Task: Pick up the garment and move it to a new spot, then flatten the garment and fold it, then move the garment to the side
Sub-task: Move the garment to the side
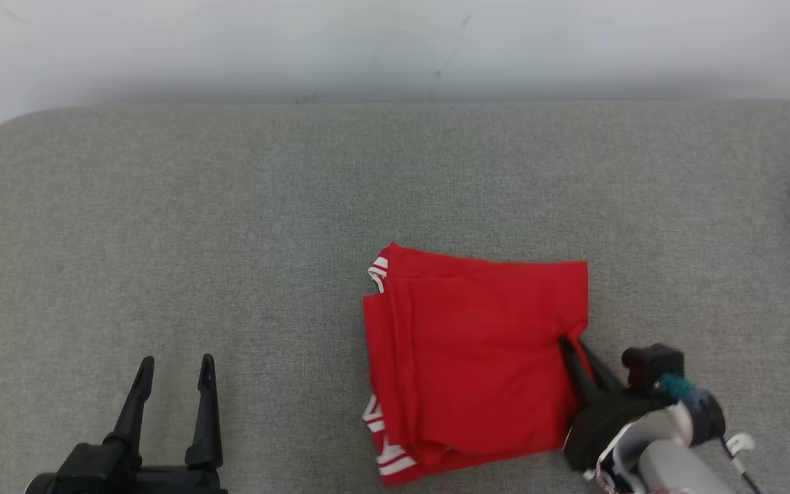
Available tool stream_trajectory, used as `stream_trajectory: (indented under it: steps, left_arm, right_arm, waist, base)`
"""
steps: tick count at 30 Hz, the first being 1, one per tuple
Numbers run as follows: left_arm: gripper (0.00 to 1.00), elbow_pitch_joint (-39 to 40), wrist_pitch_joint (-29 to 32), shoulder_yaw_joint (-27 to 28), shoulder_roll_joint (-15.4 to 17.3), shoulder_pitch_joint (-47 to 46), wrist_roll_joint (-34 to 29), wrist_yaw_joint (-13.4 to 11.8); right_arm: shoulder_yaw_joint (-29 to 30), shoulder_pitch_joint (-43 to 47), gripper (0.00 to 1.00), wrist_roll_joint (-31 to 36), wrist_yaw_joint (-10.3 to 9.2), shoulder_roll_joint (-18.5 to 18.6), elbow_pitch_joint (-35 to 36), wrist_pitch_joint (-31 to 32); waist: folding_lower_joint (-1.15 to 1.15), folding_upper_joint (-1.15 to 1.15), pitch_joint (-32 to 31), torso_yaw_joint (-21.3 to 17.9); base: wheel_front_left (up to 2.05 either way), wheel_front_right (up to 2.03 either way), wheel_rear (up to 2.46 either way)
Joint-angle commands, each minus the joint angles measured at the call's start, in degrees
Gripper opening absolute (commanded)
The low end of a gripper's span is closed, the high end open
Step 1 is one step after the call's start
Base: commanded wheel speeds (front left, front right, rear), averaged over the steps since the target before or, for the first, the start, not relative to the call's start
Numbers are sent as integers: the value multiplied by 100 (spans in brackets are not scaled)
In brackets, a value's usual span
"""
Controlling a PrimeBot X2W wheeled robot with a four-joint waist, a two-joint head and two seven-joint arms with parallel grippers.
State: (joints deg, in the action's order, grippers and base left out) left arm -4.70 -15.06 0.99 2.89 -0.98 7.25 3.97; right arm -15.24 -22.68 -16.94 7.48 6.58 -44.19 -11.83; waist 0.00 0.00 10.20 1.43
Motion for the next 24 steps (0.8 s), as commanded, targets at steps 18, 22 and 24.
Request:
stream_trajectory:
  steps: [18, 22, 24]
  left_arm:
    - [100, 305, -7, -508, 6, -1024, 28, -175]
    - [100, 390, -7, -577, 18, -1342, -135, -149]
    - [100, 416, -6, -604, 70, -1485, -227, -109]
  right_arm:
    - [-104, -1628, 0, -188, -2, 2238, 888, 347]
    - [21, -1928, 0, -332, -2, 2658, 1141, 399]
    - [82, -2045, 0, -386, -3, 2824, 1245, 404]
  waist:
    - [0, 0, 1539, -579]
    - [0, 0, 1985, -885]
    - [0, 0, 2161, -1053]
  base:
    - [0, 0, 0]
    - [0, 0, 0]
    - [0, 0, 0]
